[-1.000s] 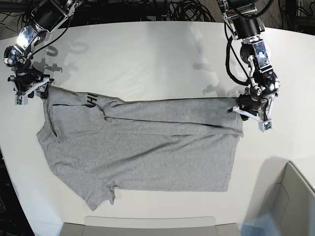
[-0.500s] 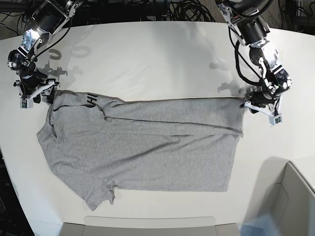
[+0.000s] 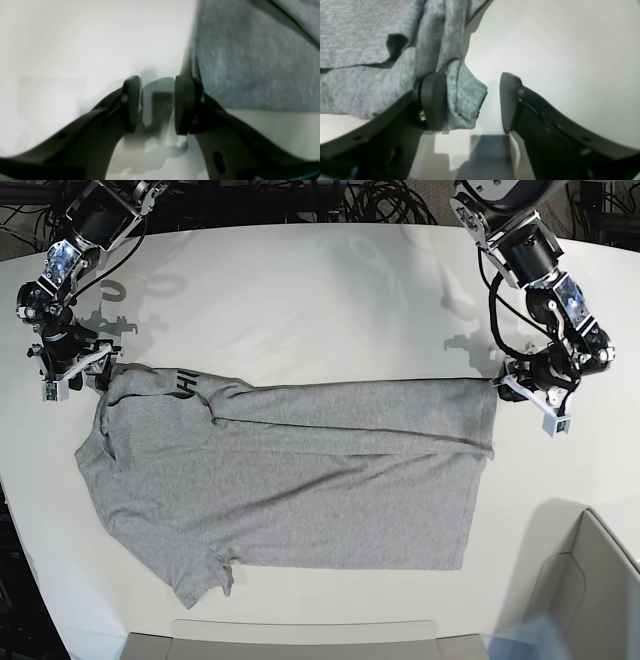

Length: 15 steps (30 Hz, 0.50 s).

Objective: Fold the T-shirt properly
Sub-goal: 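Open both grippers and release the folded shoulder edge, then grasp the folded edge with both grippers and drag it toward the arms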

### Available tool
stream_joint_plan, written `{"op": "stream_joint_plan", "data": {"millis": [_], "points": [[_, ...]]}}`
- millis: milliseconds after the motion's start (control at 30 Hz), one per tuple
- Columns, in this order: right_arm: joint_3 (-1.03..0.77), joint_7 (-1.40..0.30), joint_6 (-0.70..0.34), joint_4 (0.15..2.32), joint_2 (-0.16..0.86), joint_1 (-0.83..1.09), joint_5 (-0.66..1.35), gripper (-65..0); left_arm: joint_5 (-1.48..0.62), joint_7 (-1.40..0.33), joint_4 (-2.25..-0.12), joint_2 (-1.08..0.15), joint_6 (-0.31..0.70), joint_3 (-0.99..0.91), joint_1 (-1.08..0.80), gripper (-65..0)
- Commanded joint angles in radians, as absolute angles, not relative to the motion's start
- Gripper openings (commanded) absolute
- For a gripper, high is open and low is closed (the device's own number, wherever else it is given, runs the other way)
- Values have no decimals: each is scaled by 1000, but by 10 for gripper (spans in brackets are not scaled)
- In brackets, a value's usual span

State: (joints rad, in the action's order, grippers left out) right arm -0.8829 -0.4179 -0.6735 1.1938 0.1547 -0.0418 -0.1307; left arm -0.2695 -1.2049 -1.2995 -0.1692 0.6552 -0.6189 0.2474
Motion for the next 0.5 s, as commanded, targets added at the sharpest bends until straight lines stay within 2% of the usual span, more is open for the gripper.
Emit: {"op": "stream_joint_plan", "data": {"millis": [0, 233, 467], "points": [[-880, -469, -698, 1196, 162, -42, -180, -314, -292, -1187, -1317, -179, 662, -608, 278, -410], [-880, -469, -698, 1196, 162, -44, -180, -314, -295, -1188, -1328, -173, 662, -604, 280, -410], [-878, -469, -698, 1196, 162, -44, -182, -314, -295, -1245, -1495, -154, 662, -593, 280, -410]]}}
